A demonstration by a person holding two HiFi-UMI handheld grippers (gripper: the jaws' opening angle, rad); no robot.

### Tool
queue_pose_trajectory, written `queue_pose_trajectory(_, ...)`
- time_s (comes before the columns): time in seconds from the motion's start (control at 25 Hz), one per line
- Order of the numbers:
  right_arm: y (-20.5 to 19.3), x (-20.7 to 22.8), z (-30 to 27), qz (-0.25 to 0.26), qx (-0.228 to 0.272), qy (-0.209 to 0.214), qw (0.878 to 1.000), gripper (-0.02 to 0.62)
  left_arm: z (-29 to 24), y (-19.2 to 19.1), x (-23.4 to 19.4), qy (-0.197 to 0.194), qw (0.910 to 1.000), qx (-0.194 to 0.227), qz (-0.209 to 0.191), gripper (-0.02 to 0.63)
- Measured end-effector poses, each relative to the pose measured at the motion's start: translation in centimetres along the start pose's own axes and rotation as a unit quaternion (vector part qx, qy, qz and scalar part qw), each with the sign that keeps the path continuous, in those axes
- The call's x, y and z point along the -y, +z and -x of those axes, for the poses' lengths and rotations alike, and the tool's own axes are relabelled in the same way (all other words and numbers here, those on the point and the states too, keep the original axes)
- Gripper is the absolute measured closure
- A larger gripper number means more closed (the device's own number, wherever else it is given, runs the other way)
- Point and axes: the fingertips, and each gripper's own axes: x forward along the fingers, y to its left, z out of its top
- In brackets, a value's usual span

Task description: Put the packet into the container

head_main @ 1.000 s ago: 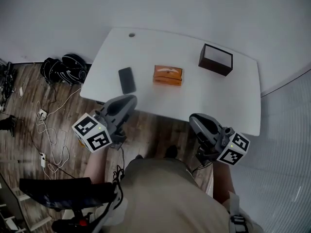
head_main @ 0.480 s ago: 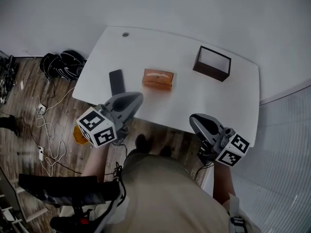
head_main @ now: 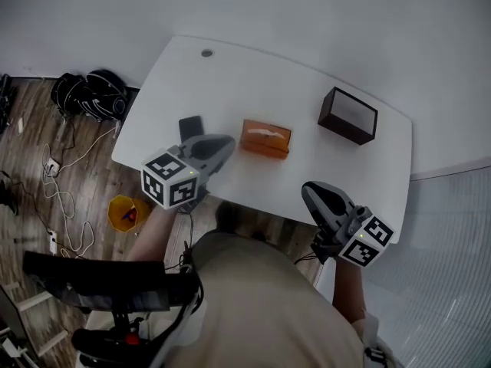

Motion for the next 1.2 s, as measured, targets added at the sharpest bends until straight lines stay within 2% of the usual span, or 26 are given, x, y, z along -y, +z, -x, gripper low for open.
queue_pose_trajectory(0.12, -0.5, 1.8, -3.3, -0.009, -0.004, -0.017, 1.0, 0.578, -2.3, -1.3, -4.1, -0.012, 0.9995, -0.03, -0.008, 0.597)
queue_pose_trajectory(0.32, -2.7, 0.2, -2.2, -0.006, -0.002, -0.036, 0.999, 0.578, -3.2, -3.9, -3.5, -0.026, 0.9979, -0.057, -0.016, 0.597)
queue_pose_trajectory(0.6, -2.3, 1.4, -3.7, -0.03, -0.016, -0.019, 0.999, 0.578, -5.7, -5.7, -5.5, -0.005, 0.9949, -0.101, -0.01, 0.594)
queue_pose_trajectory(0.64, -2.2, 1.6, -4.0, -0.032, -0.02, -0.014, 0.999, 0.578, -6.2, -6.4, -5.7, -0.004, 0.9935, -0.113, -0.005, 0.577)
queue_pose_trajectory(0.76, -1.7, 2.1, -4.5, -0.039, -0.029, -0.007, 0.999, 0.578, -7.7, -9.0, -6.0, -0.002, 0.9863, -0.165, 0.012, 0.349)
queue_pose_trajectory(0.8, -1.5, 2.2, -4.5, -0.04, -0.032, -0.006, 0.999, 0.578, -8.2, -9.7, -6.3, 0.001, 0.9838, -0.178, 0.018, 0.328)
queue_pose_trajectory(0.96, -1.3, 2.8, -4.4, -0.045, -0.04, -0.014, 0.998, 0.578, -9.7, -11.9, -7.8, 0.02, 0.9776, -0.204, 0.047, 0.308)
queue_pose_trajectory(1.2, -1.5, 4.7, -1.8, -0.063, -0.038, -0.038, 0.997, 0.578, -11.3, -12.9, -7.9, 0.02, 0.9739, -0.206, 0.094, 0.33)
